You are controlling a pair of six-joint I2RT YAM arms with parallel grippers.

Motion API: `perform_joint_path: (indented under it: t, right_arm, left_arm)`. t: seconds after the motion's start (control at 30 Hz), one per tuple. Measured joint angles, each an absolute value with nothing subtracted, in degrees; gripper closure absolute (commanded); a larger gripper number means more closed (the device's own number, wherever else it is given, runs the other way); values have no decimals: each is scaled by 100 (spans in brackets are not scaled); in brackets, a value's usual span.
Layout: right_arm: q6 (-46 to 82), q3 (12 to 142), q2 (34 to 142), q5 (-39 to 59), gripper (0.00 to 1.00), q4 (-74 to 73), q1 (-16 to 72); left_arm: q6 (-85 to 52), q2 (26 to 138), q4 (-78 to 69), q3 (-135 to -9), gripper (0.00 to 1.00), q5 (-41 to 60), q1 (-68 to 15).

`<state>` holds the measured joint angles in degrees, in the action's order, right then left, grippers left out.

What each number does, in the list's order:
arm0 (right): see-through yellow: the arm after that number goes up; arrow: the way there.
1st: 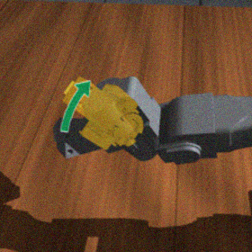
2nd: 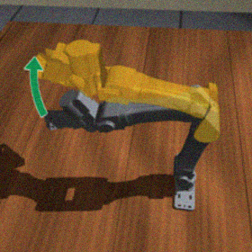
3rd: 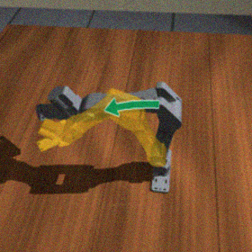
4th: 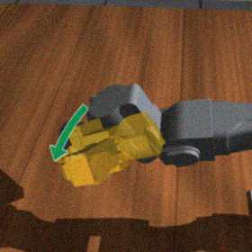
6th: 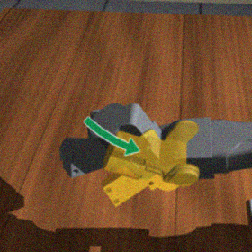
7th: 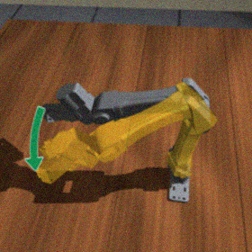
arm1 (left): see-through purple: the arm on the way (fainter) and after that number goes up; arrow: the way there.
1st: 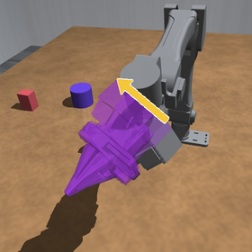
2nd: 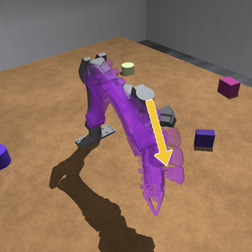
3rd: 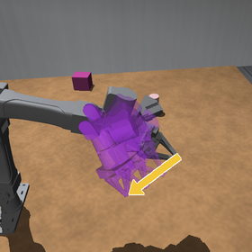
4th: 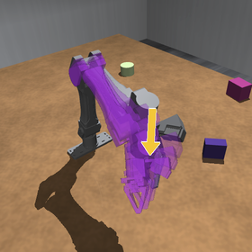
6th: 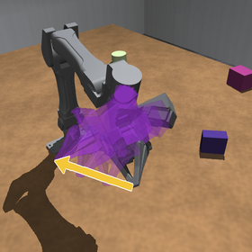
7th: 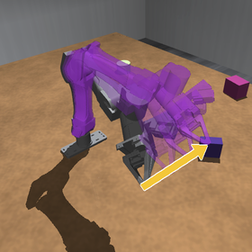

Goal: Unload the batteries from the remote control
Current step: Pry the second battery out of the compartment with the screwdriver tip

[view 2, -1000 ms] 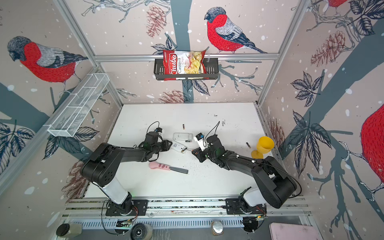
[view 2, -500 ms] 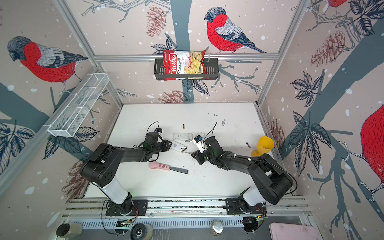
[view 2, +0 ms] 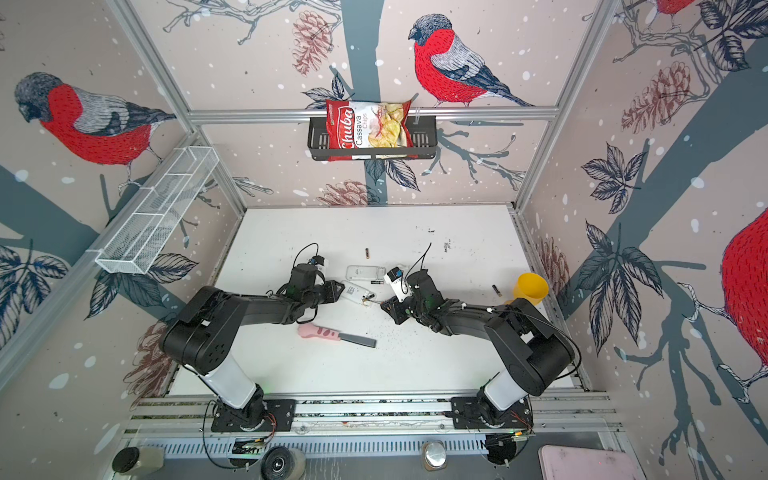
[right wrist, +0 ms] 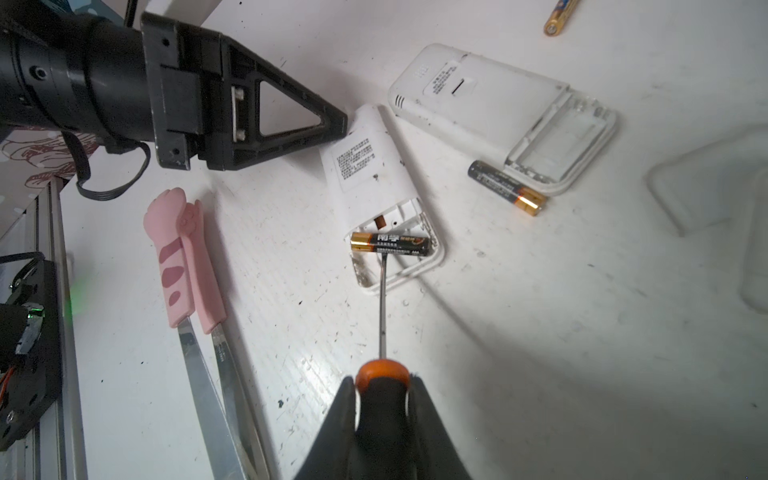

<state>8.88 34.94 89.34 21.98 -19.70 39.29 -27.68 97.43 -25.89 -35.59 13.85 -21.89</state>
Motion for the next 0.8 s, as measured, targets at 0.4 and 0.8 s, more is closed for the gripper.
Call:
perform_joint_path:
  t: [0.4, 0.8]
  right_arm:
    - [886, 3684, 9124, 2206, 100, -2010, 3822]
    - [888, 3669, 9089, 2200, 100, -2010, 3739]
  left_arm:
    - [-2766, 9747, -2589, -3559, 69, 1389, -2189]
    - [-2766, 9749, -2589, -3562, 69, 1428, -2189]
